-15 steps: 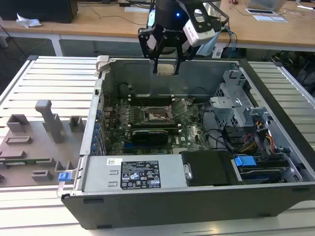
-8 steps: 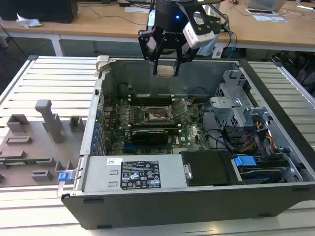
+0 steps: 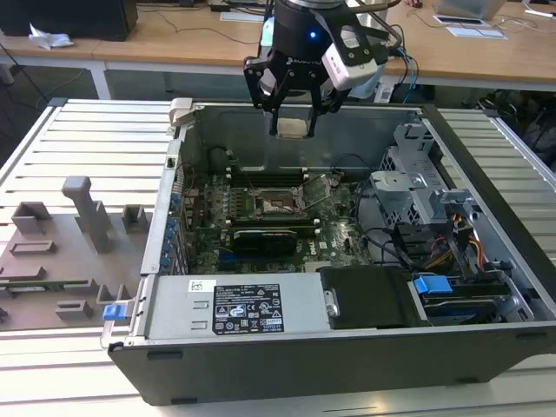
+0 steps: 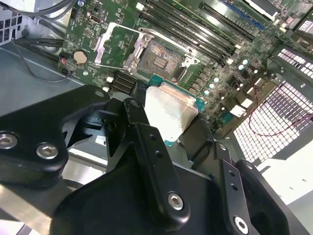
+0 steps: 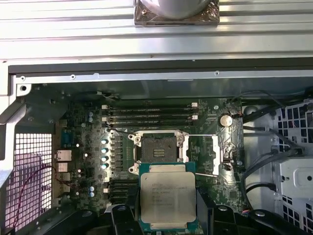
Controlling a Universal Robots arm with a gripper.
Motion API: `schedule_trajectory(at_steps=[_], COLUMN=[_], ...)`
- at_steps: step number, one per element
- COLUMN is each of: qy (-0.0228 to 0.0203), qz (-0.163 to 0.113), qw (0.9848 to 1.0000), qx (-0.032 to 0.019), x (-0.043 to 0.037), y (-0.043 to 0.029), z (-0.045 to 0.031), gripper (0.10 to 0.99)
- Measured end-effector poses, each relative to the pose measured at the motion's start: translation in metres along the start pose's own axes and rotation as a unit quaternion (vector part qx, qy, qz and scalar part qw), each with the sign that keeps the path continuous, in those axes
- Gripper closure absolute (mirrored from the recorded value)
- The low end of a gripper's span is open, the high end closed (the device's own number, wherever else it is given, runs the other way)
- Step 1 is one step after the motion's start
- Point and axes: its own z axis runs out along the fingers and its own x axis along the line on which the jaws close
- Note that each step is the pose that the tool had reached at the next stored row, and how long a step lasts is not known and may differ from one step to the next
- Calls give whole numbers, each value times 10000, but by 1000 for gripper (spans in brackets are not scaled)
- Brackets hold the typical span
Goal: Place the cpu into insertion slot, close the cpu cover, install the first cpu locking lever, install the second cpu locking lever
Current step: 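Place the cpu into insertion slot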
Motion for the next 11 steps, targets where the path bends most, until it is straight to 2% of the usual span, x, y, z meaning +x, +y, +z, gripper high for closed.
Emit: schedule_trajectory(at_steps=[11], qy=[0], qz=[0], qw=[10000], qx=[5], x=[-1], y=[-5], z=[56], gripper=[541])
